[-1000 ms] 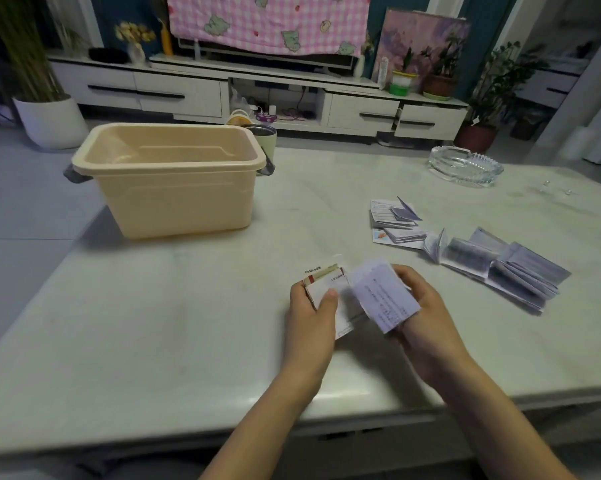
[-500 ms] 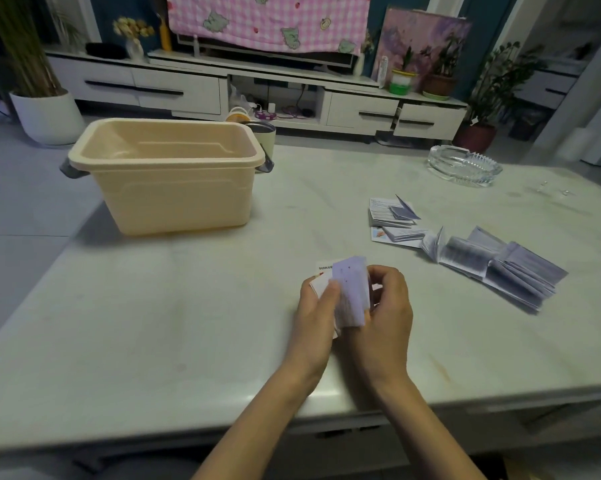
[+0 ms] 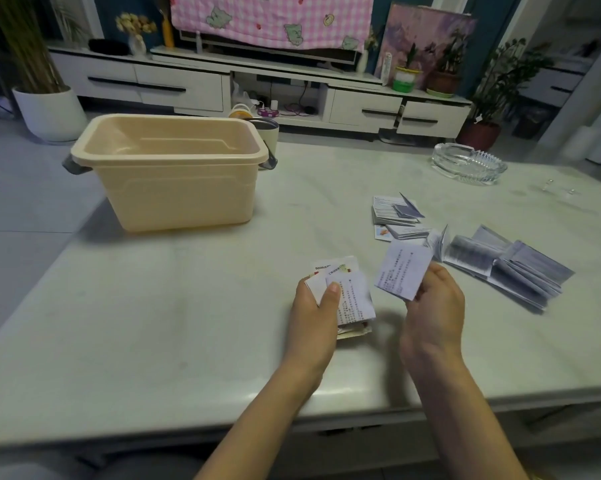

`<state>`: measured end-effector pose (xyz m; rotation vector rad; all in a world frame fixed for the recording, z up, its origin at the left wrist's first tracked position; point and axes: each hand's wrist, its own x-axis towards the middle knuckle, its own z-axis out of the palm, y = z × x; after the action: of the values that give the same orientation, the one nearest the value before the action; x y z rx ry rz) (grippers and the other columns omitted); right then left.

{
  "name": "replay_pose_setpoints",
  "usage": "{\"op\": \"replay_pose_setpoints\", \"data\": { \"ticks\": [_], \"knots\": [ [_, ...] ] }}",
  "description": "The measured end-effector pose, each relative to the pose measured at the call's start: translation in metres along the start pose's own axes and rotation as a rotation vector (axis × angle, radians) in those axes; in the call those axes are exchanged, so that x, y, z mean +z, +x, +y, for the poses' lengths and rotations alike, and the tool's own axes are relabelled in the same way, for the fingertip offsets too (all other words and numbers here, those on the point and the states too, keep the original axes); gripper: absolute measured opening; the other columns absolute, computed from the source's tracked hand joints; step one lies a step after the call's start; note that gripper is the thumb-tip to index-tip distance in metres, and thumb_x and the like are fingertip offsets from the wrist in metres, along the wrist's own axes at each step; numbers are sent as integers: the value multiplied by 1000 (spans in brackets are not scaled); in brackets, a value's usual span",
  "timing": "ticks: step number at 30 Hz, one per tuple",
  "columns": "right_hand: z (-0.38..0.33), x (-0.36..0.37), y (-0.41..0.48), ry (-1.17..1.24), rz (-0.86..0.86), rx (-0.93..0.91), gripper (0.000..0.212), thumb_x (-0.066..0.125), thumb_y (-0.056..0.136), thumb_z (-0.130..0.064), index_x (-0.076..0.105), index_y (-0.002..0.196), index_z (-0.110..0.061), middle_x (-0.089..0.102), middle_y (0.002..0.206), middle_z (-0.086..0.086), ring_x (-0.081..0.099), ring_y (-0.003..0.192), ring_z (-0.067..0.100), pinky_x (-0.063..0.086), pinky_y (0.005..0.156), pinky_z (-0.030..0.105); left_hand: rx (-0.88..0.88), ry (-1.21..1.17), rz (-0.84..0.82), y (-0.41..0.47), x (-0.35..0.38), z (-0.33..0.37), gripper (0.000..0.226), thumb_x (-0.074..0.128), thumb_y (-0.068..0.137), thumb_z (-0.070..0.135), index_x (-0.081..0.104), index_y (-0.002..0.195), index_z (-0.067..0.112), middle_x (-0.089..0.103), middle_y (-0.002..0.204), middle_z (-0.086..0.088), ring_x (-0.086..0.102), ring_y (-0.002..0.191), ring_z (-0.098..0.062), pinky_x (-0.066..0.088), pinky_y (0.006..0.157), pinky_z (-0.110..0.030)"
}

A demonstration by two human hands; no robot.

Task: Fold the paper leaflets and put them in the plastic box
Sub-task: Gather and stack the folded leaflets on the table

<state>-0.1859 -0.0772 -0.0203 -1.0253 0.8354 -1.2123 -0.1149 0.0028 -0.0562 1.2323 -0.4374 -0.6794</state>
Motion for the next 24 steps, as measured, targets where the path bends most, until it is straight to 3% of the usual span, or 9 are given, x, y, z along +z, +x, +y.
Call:
{"op": "replay_pose_setpoints", "data": {
  "ticks": [2, 4, 8, 11, 13, 16, 19, 22, 24],
  "knots": [
    [1, -2, -7, -87, -145, 1, 15, 48, 84, 2, 61, 81, -6, 63, 65, -4, 55, 56, 4, 43, 51, 14, 20, 16, -24, -3, 3, 3, 15, 43, 98, 10, 48, 100, 24, 60, 98, 8, 58, 77, 5, 44, 55, -5],
    [13, -4, -11, -296, -232, -42, 11, 58, 80, -11, 64, 88, -5, 68, 83, 3, 60, 69, 10, 48, 62, 20, 8, 18, -46, -5, 5, 5, 14, 41, 98, 10, 47, 102, 22, 59, 96, 8, 58, 72, 8, 43, 52, -4],
    [25, -5, -18, -532, -254, -215, 4, 62, 88, -12, 61, 89, -15, 66, 94, 3, 64, 82, 9, 49, 64, 16, -17, -12, -53, -6, 4, 7, 16, 37, 100, 15, 50, 96, 23, 61, 93, 7, 59, 73, 6, 45, 57, -7],
    [29, -3, -26, -594, -295, -307, 11, 61, 88, -13, 56, 88, -23, 65, 84, -7, 62, 72, 10, 48, 59, 21, -44, -29, -93, -7, 2, 8, 12, 41, 98, 19, 47, 109, 19, 61, 94, 6, 61, 67, 8, 47, 55, -9],
    [31, -2, -28, -546, -293, -267, 15, 56, 92, -15, 53, 98, -28, 66, 87, -11, 63, 77, 7, 51, 67, 24, -1, 34, -108, -7, 1, 7, 21, 48, 96, 14, 44, 116, 16, 61, 102, 4, 62, 79, 4, 48, 62, -9],
    [28, 1, -26, -361, -279, -63, 16, 39, 99, -27, 53, 106, -29, 64, 100, -11, 61, 88, -7, 48, 79, 13, 94, 153, -98, -5, -3, 8, 17, 49, 94, 8, 45, 103, 22, 56, 103, 11, 55, 87, 9, 42, 68, -2],
    [30, 6, -30, -413, -405, -71, 31, 34, 97, -38, 57, 107, -20, 64, 100, -10, 60, 87, -10, 44, 78, 8, 158, 252, -142, -3, -7, 6, 18, 49, 95, 11, 43, 110, 18, 57, 108, 5, 56, 91, 11, 43, 74, -4],
    [30, 6, -36, -421, -548, -59, 44, 38, 84, -48, 43, 119, -21, 59, 104, -17, 56, 89, -17, 40, 76, 1, 276, 522, -212, 1, -12, 0, 53, 49, 84, 30, 32, 132, 17, 49, 126, 1, 48, 118, -11, 41, 101, -28],
    [30, 3, -37, -439, -622, -83, 49, 42, 89, -48, 34, 130, -24, 54, 117, -20, 52, 101, -18, 37, 83, 0, 303, 685, -216, 4, -16, -2, 75, 47, 77, 34, 12, 143, 26, 37, 133, 5, 35, 127, -13, 29, 110, -29]
  ]
}}
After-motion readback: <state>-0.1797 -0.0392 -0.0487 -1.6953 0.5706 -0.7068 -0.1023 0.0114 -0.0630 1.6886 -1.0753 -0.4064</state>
